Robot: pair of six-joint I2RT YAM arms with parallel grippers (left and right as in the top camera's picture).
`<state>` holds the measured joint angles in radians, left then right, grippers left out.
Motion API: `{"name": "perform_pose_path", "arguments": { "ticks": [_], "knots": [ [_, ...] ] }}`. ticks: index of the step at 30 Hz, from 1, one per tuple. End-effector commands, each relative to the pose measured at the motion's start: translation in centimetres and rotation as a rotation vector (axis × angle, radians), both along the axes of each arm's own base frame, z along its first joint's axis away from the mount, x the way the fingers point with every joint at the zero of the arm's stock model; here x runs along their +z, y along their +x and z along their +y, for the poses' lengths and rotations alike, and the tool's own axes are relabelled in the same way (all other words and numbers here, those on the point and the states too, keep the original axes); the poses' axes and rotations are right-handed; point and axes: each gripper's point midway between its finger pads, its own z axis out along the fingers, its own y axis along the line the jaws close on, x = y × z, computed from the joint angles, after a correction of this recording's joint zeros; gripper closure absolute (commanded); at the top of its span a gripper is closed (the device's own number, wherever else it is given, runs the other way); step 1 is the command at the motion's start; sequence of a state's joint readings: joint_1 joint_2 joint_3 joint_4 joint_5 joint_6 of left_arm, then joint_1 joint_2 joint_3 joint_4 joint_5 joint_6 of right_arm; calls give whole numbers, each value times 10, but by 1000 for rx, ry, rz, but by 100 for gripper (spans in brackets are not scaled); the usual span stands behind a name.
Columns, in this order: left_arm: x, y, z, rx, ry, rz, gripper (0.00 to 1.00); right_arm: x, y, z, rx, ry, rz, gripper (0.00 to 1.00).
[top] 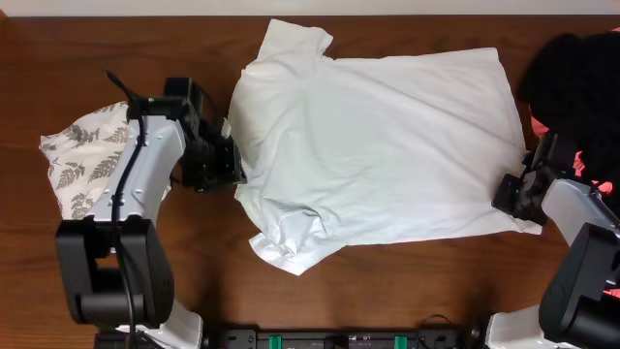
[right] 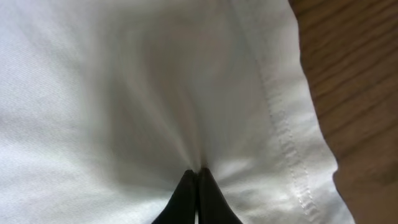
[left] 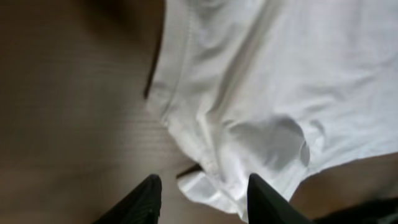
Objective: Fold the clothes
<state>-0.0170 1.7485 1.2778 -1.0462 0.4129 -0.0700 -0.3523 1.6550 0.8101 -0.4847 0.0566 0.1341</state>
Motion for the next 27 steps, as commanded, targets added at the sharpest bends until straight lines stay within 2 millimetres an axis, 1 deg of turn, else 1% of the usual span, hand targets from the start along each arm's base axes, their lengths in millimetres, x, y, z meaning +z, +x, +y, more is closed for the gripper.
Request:
{"name": "perform_pose_path", "arguments": {
  "ticks": [1,6,16,18,20,21,26,27],
  "knots": [
    [-5,-7,-22,-44,-141,-20,55,-21,-28,-6,-37,-23,109,98],
    [-18,-11,-41,-87,-268,-67,54,-21,-28,-6,-36,-19,108,97],
    [-43,-12,-42,-91,-279,-107,53,-21,-28,-5,-35,-14,109,97],
    [-49,-13,-40,-91,-261,-111,53,-22,-28,-3,-33,-4,106,98],
    [-60,-14,-33,-78,-213,-97,53,-22,-28,-3,-33,-4,107,98],
    [-67,-16,-27,-56,-173,-75,53,-22,-28,-3,-33,-4,107,97],
    [-89,-22,-14,-25,-85,-6,53,-22,-29,-3,-33,-3,109,98],
    [-95,-23,-7,-1,-43,15,53,-22,-29,-3,-33,-3,109,98]
  ]
}}
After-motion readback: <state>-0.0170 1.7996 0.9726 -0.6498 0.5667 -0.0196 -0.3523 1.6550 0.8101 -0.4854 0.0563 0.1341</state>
